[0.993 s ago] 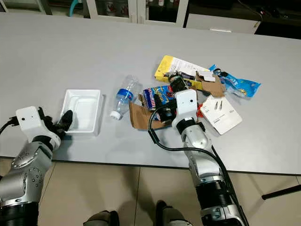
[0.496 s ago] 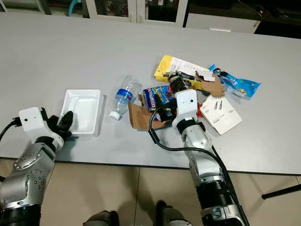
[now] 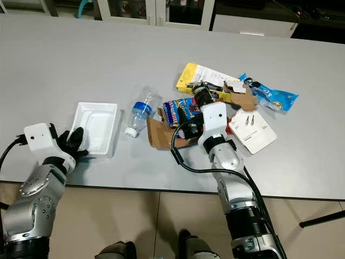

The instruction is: Picking trash to rubbish bin

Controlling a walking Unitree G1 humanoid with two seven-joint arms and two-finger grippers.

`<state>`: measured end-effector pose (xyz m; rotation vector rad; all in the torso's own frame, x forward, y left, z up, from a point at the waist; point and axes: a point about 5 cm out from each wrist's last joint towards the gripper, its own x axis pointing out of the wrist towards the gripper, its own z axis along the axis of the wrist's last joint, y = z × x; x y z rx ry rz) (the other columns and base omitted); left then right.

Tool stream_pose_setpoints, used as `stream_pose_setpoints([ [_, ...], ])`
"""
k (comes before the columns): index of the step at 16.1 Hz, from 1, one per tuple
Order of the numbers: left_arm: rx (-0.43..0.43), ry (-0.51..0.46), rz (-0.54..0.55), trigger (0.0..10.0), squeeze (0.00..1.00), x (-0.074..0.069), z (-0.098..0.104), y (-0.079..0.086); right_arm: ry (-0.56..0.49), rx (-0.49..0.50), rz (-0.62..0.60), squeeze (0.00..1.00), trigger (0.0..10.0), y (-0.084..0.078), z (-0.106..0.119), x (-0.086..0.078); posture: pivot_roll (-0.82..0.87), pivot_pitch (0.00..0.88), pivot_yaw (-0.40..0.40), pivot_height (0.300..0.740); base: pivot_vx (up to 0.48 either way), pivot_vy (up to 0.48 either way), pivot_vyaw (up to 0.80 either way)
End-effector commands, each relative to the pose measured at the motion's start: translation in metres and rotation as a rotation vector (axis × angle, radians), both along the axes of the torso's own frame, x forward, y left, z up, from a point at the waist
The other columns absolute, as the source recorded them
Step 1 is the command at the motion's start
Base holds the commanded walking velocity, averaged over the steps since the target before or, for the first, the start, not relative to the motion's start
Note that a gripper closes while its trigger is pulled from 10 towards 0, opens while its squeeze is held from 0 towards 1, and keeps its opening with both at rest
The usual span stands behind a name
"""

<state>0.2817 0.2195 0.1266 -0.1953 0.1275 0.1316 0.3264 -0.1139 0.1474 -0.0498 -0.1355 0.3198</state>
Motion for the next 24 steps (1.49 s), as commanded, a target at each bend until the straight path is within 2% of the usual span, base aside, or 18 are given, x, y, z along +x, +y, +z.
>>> stream_pose_setpoints([
  [1,-0.003,0.049,0.005,0.0,0.00,-0.003,-0.011,-0.002,-0.027,-0.008,-0.007,0.00,10.0,-0.003,0.006,0.001,-0.03,0.166,-0.047,0.740,0.000,0.000,0.00],
  [16,0.030,0.032,0.030,0.0,0.00,-0.007,-0.011,-0.002,-0.022,-0.011,-0.004,0.00,10.0,-0.003,0.005,0.001,-0.03,0.164,-0.048,0.740,0.000,0.000,0.00],
  [19,0.102,-0.031,0.085,0.0,0.00,-0.010,-0.003,0.002,-0.021,-0.010,-0.003,0.00,10.0,-0.002,0.005,0.001,-0.03,0.164,-0.048,0.740,0.000,0.000,0.00],
  [21,0.199,-0.111,0.171,0.0,0.00,-0.019,0.008,0.005,-0.021,-0.009,-0.004,0.00,10.0,-0.003,0.005,0.001,-0.03,0.165,-0.049,0.740,0.000,0.000,0.00],
  [22,0.242,-0.127,0.184,5.5,0.00,-0.021,0.010,0.004,-0.021,-0.009,-0.005,0.00,10.0,-0.003,0.005,0.001,-0.03,0.165,-0.049,0.740,0.000,0.000,0.00],
  [23,0.263,-0.140,0.186,9.4,0.00,-0.024,0.012,0.001,-0.021,-0.009,-0.005,0.00,10.0,-0.004,0.006,0.002,-0.03,0.165,-0.049,0.740,0.000,0.000,0.00],
  [24,0.255,-0.144,0.185,10.0,0.00,-0.027,0.010,-0.004,-0.017,-0.008,-0.008,0.00,10.0,-0.005,0.007,0.005,-0.03,0.165,-0.049,0.740,0.000,0.000,0.00],
])
